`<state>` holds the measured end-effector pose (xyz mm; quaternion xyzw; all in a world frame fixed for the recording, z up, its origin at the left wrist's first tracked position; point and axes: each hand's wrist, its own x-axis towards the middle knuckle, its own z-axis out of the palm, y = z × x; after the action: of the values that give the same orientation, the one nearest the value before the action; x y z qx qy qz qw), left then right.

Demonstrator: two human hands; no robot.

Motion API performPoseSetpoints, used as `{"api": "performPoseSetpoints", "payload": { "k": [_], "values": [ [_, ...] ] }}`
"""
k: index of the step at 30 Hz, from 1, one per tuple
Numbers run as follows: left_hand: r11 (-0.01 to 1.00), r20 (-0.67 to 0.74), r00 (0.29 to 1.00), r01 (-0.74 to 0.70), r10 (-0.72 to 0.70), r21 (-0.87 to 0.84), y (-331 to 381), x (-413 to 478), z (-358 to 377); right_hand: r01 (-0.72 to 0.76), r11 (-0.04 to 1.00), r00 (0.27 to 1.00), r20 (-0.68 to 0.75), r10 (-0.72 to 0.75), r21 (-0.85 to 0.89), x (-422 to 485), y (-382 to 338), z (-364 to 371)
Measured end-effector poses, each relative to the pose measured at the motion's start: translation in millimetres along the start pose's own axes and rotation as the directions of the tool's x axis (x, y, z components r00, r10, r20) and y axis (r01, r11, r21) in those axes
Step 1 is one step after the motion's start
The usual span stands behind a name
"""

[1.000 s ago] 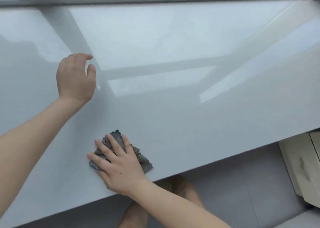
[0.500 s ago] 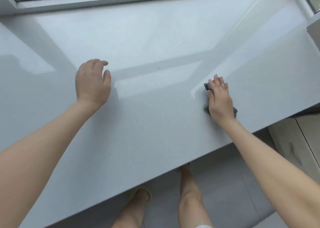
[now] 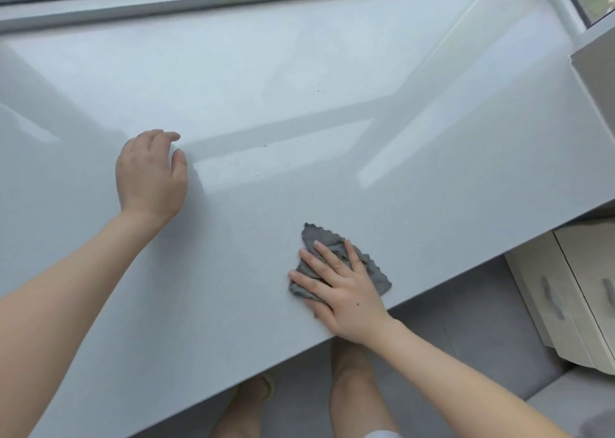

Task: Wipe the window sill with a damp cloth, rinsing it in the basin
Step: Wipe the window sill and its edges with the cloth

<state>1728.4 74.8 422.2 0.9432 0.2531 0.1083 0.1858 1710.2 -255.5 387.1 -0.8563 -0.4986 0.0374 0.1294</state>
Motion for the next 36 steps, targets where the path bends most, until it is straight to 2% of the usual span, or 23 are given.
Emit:
{"api": "performPoseSetpoints", "payload": {
  "k": [3,6,9,11,13,15,17,19,20,21,22,24,26,28,31,33,36],
  "values": [
    [1.0,-0.002,1.0,0.007,-0.007,0.007,4.6,2.9,0.6,-0.036,0.999,0.999,-0.003,0.036,0.001,0.4,42.9,-10.2],
    [1.0,-0.006,1.0,0.016,-0.016,0.013,7.8,6.5,1.5,-0.224,0.975,0.974,0.022,0.224,0.012,12.0,106.9,-31.0],
    [0.999,-0.019,0.999,0.045,-0.045,0.003,13.6,9.0,1.8,-0.514,0.856,0.858,0.036,0.513,0.058,38.8,166.3,-55.0],
    [0.998,-0.045,0.997,0.06,-0.061,-0.017,17.5,11.6,0.5,-0.617,0.744,0.775,0.029,0.632,0.258,61.6,181.3,-69.7],
    [0.996,-0.078,0.994,0.08,-0.082,-0.034,19.2,15.6,-1.3,-0.587,0.621,0.712,-0.034,0.701,0.519,83.3,168.9,-93.0],
    [0.992,-0.101,0.987,0.118,-0.122,-0.043,16.9,20.2,-2.4,-0.457,0.467,0.672,-0.05,0.739,0.756,101.1,130.9,-119.7],
    [0.987,-0.116,0.98,0.154,-0.16,-0.053,12.6,24.7,-3.2,-0.316,0.369,0.716,-0.036,0.698,0.874,113.3,84.3,-136.6],
    [0.981,-0.13,0.973,0.182,-0.188,-0.06,8.6,29.0,-4.9,-0.269,0.387,0.823,0.002,0.568,0.882,128.6,49.9,-138.1],
    [0.98,-0.134,0.971,0.19,-0.196,-0.062,6.8,30.8,-5.4,-0.286,0.383,0.866,0.066,0.495,0.878,135.8,42.2,-129.9],
    [0.978,-0.137,0.969,0.199,-0.206,-0.061,5.2,32.8,-6.0,-0.33,0.378,0.884,0.143,0.445,0.865,143.9,39.0,-119.4],
    [0.976,-0.143,0.966,0.21,-0.217,-0.061,3.4,35.0,-6.3,-0.388,0.419,0.875,0.185,0.447,0.821,150.7,41.6,-104.9],
    [0.972,-0.154,0.96,0.227,-0.235,-0.065,0.0,38.7,-6.9,-0.5,0.631,0.826,0.107,0.554,0.593,160.7,47.1,-80.7],
    [0.969,-0.157,0.957,0.237,-0.245,-0.067,-3.7,41.6,-6.8,-0.517,0.782,0.797,-0.139,0.589,0.347,163.1,48.0,-66.4],
    [0.969,-0.157,0.956,0.24,-0.247,-0.064,-8.3,42.7,-4.6,-0.409,0.882,0.854,-0.241,0.46,0.233,157.7,38.1,-49.4],
    [0.969,-0.158,0.957,0.239,-0.245,-0.056,-16.0,41.6,0.9,-0.182,0.972,0.978,-0.071,0.194,0.147,142.7,6.6,-17.3],
    [0.97,-0.154,0.957,0.239,-0.244,-0.052,-20.3,41.8,5.6,-0.006,0.997,0.999,0.036,0.003,0.075,142.0,-2.0,-0.3],
    [0.972,-0.15,0.96,0.235,-0.236,-0.021,-26.9,47.9,14.0,0.211,0.976,0.975,0.062,-0.215,0.058,181.8,22.7,7.5]
  ]
}}
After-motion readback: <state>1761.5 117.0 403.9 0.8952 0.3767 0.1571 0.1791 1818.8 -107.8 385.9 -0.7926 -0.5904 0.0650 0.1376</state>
